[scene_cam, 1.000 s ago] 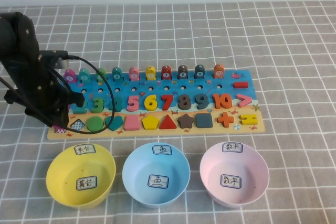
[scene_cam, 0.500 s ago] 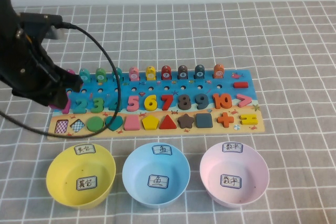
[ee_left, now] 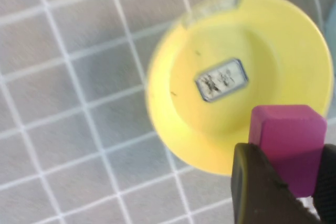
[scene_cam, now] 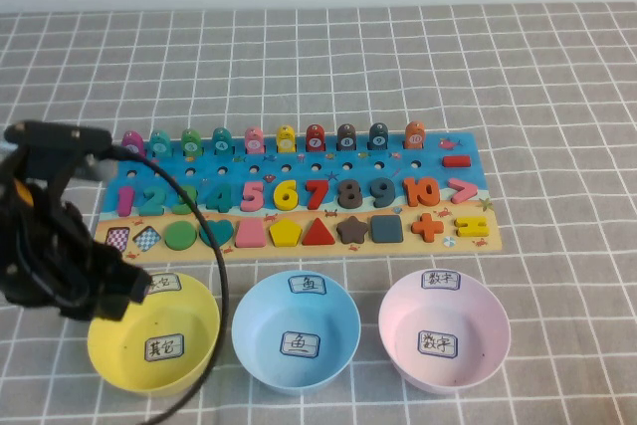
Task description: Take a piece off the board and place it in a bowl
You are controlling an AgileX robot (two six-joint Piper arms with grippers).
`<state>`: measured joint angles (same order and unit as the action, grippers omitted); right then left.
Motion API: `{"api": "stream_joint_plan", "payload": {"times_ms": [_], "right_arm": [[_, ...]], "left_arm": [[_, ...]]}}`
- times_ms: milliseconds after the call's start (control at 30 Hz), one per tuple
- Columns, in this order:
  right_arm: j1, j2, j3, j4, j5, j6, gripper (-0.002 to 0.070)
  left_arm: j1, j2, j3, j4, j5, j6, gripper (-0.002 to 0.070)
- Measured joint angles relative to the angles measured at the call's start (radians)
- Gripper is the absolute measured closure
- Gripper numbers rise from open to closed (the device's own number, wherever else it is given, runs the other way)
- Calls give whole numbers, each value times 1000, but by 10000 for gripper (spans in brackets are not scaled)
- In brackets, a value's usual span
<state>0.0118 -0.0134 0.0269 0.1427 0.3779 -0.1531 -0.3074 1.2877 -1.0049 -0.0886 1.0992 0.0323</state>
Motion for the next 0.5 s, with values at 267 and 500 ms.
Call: {"api": "stream_joint_plan", "payload": {"times_ms": [267, 500], "right_arm": [[0, 0, 0, 0, 0, 0, 694], [0, 0, 0, 0, 0, 0, 694]], "left_arm": [[-22, -39, 152, -65, -129, 0, 487], [-23, -40, 185, -73, -216, 0, 487]]}}
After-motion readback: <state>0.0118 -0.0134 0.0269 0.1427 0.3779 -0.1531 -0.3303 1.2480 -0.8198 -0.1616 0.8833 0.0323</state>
